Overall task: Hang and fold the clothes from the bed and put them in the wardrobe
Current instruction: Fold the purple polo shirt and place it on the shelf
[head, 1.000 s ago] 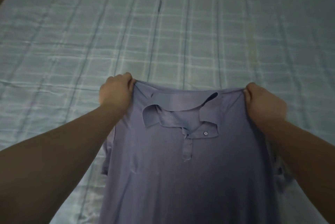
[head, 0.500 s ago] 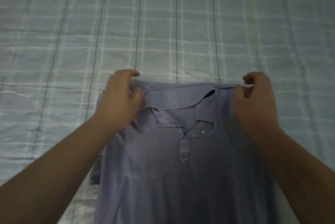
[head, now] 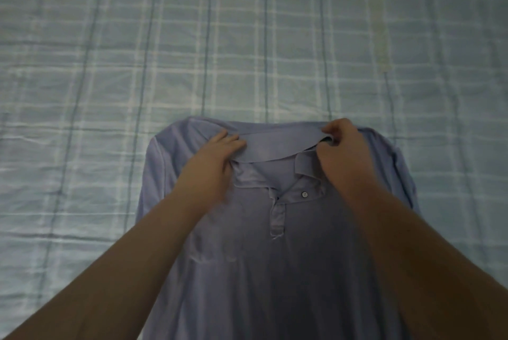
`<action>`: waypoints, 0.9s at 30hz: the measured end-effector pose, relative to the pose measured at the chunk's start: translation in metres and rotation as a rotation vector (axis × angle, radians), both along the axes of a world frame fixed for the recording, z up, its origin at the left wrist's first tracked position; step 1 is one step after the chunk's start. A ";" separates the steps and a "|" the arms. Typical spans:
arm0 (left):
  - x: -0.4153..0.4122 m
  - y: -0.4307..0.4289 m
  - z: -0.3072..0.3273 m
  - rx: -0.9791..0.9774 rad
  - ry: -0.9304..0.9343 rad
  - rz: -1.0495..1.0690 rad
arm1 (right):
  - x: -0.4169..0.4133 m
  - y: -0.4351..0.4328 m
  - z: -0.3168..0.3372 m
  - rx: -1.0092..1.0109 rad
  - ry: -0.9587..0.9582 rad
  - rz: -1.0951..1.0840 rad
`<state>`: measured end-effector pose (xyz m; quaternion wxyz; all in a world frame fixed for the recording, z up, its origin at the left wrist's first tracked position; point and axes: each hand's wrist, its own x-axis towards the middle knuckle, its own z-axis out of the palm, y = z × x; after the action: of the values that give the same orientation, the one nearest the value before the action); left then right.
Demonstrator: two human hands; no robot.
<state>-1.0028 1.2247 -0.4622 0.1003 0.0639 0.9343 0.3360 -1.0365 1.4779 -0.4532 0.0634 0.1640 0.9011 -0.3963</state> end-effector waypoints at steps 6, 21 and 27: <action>0.002 0.000 0.001 0.035 0.055 0.143 | -0.014 0.008 -0.005 -0.082 -0.089 -0.066; 0.004 -0.018 -0.009 -0.033 0.057 -0.045 | -0.013 0.059 0.016 0.299 0.049 0.678; 0.011 -0.028 -0.016 -0.141 0.108 -0.199 | -0.002 0.077 0.000 0.231 0.048 0.637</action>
<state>-0.9914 1.1968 -0.4785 0.0867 0.1670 0.9487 0.2541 -1.0380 1.5552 -0.4529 0.1440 -0.1292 0.9472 -0.2557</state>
